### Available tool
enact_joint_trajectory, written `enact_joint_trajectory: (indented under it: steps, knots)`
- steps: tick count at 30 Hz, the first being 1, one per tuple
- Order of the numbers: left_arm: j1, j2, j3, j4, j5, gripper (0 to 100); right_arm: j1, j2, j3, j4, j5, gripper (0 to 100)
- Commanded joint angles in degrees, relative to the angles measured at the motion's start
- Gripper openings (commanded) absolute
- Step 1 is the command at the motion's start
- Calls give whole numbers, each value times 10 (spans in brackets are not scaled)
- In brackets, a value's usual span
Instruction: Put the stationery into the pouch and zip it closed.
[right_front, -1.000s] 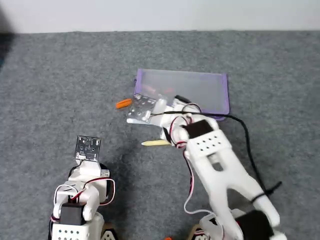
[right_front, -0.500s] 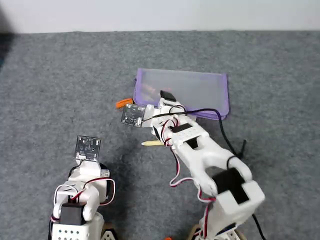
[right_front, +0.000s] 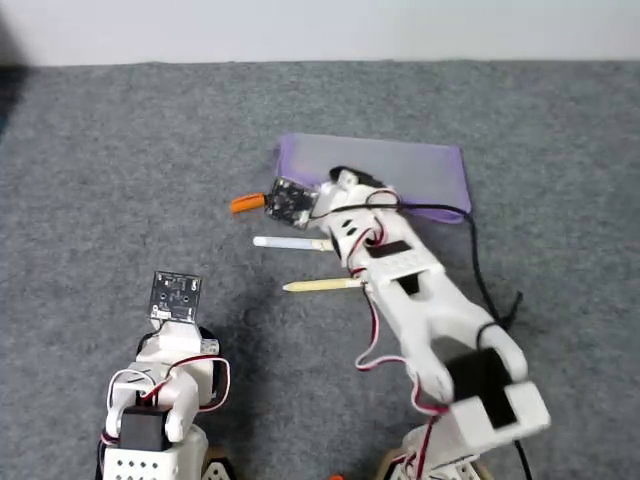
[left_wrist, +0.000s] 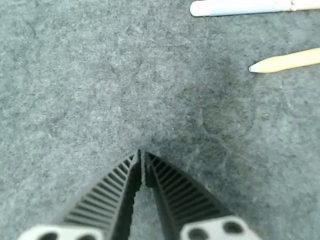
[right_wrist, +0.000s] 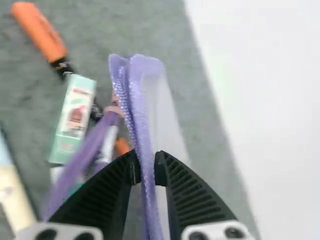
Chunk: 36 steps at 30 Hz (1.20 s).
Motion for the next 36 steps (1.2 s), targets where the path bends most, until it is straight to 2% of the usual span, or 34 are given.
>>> enact_joint_trajectory:
  steps: [1, 7, 11, 17, 22, 25, 33, 36]
  knots:
    - [-4, -8, -6, -1, 5, 14, 16, -112, 16, -9, 1, 9]
    - [-4, -8, -6, -1, 5, 14, 20, -278, 98, 5, 1, 9]
    - [-4, -8, -6, -1, 5, 14, 5, -389, 113, 136, -8, 9]
    - [-4, -8, -6, -1, 5, 14, -8, -525, 113, 277, -136, 9]
    - [-4, -8, -6, -1, 5, 14, -16, -602, 113, 364, -144, 9]
    - [-4, -8, -6, -1, 5, 14, -17, -630, 113, 415, -83, 9]
    - [-4, -8, -6, -1, 5, 14, -16, -676, 113, 604, 170, 9]
    - [-4, -8, -6, -1, 5, 14, -16, -685, 113, 656, 216, 9]
